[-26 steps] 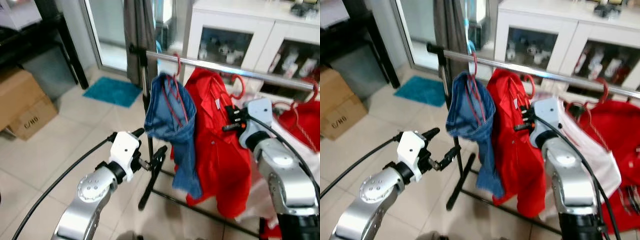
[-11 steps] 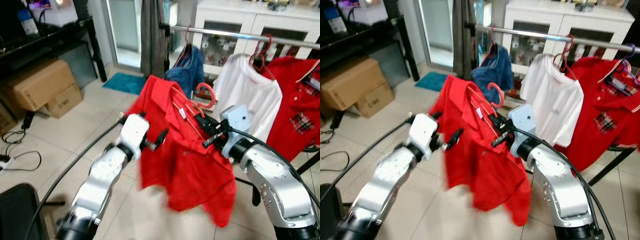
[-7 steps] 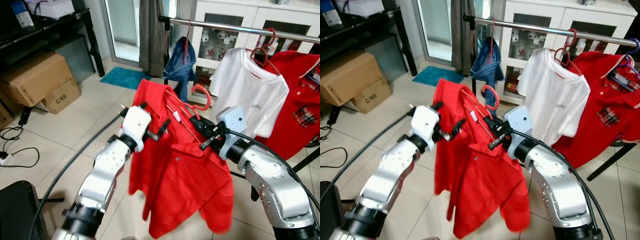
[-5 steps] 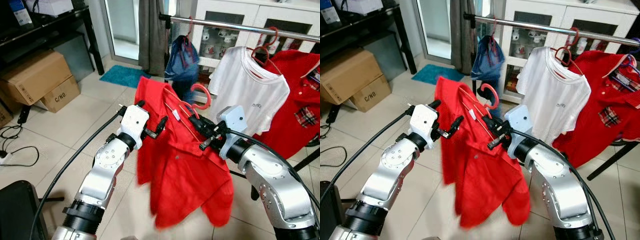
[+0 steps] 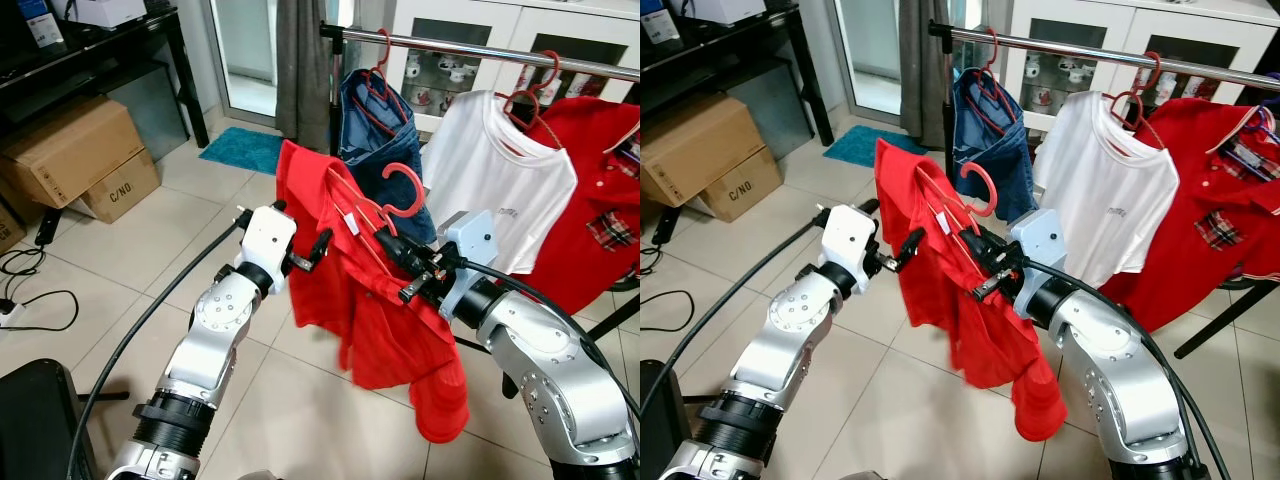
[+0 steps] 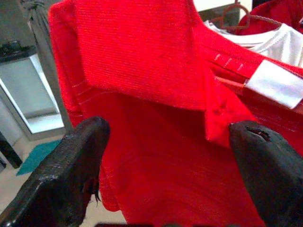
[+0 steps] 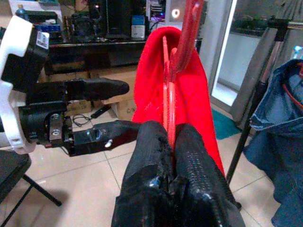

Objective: Hang hanger

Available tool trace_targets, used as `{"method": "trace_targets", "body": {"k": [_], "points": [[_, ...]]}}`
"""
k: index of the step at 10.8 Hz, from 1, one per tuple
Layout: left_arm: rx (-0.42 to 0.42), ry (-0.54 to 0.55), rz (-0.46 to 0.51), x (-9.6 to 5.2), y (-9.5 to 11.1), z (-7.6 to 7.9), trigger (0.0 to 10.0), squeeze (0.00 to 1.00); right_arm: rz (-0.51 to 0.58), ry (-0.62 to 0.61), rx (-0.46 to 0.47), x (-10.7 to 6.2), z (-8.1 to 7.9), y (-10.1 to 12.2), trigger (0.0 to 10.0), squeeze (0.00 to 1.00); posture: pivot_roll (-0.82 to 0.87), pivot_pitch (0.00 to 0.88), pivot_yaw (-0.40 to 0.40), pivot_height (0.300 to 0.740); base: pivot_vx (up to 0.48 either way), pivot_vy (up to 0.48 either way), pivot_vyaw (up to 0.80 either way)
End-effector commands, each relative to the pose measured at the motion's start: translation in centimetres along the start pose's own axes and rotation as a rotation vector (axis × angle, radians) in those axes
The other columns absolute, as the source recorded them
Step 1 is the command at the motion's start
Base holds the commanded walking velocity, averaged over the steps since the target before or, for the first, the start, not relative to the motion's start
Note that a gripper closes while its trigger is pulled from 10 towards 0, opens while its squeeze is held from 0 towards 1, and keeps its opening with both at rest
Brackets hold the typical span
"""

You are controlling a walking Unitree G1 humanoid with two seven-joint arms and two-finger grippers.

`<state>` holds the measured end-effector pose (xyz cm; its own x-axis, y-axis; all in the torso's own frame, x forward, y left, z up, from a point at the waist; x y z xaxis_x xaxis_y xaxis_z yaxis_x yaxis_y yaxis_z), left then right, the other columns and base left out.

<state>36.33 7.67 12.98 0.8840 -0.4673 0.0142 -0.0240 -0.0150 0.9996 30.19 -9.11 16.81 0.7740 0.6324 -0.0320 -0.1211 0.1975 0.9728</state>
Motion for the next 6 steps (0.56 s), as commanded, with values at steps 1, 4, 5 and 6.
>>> {"method": "trace_targets", "body": {"k": [1, 4, 5, 6], "points": [[0.001, -0.029, 0.031, 0.48, 0.98, 0.23, 10.0, 0.0, 0.045, 0.011, -0.015, -0.25, -0.05, 1.33, 0.0, 0.0, -0.11, 0.0, 0.031, 0.74, 0.0, 0.0, 0.0], [-0.035, -0.072, 0.053, 0.72, 1.42, 0.82, 8.9, 0.0, 0.055, 0.01, -0.018, -0.37, -0.12, 1.64, 0.0, 0.0, -0.12, 0.0, 0.038, 0.74, 0.0, 0.0, 0.0], [-0.047, -0.083, 0.062, 0.85, 1.65, 0.96, 8.1, 0.0, 0.056, 0.01, -0.019, -0.4, -0.13, 1.67, 0.0, 0.0, -0.12, 0.0, 0.042, 0.74, 0.0, 0.0, 0.0], [-0.064, -0.093, 0.064, 0.93, 1.66, 1.07, 4.8, 0.0, 0.057, 0.011, -0.02, -0.43, -0.18, 1.69, 0.0, 0.0, -0.12, 0.0, 0.045, 0.74, 0.0, 0.0, 0.0]]}}
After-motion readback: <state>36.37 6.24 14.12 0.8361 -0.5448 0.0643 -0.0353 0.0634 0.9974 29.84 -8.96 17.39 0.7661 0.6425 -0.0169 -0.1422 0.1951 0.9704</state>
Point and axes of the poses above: a point about 5 cm out from each wrist's last joint towards the gripper, its own x axis pointing out of the wrist towards the gripper, its own y axis along the axis of the wrist's last joint, z = x × y, the point moved 6 cm from there along x, pointing out of the wrist towards the gripper, and after that the axes turned 11 degrees about -x, right-handed, at the moved point
